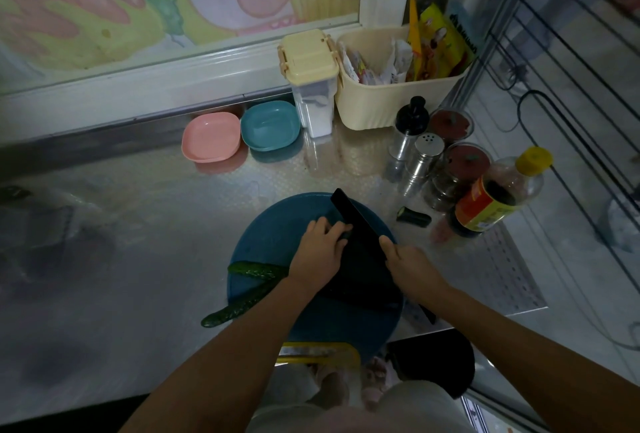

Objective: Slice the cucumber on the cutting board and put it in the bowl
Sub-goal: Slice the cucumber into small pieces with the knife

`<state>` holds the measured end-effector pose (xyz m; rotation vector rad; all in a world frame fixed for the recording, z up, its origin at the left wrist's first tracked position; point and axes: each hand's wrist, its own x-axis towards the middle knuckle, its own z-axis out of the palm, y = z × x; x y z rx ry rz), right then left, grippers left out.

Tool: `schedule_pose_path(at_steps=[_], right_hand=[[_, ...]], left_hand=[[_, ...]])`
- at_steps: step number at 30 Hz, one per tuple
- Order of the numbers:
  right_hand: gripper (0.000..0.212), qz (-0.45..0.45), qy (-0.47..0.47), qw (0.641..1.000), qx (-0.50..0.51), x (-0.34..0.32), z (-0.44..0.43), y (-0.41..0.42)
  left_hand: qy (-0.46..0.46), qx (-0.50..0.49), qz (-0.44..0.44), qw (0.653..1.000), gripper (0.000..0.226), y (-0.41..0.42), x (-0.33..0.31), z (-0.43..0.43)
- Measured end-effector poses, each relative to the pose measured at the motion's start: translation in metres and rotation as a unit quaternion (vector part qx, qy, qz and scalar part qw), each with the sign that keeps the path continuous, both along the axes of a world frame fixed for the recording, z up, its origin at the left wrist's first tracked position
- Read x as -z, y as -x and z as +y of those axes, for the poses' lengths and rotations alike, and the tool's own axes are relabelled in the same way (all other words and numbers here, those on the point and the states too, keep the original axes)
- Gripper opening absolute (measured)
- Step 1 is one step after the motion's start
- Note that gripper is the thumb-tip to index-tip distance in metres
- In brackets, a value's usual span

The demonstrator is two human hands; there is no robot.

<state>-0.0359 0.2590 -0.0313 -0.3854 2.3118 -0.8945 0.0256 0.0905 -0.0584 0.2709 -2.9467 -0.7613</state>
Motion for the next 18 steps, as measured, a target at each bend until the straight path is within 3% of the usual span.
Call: schedule_pose_path(at_steps=[18], right_hand=[[0.061,-0.041,0.041,0.997,0.050,-0.0004,-0.0002,-0.0022]], left_hand=[[0.015,-0.009,0.008,1.000,0.020,-0.0021,-0.0001,0.0026]])
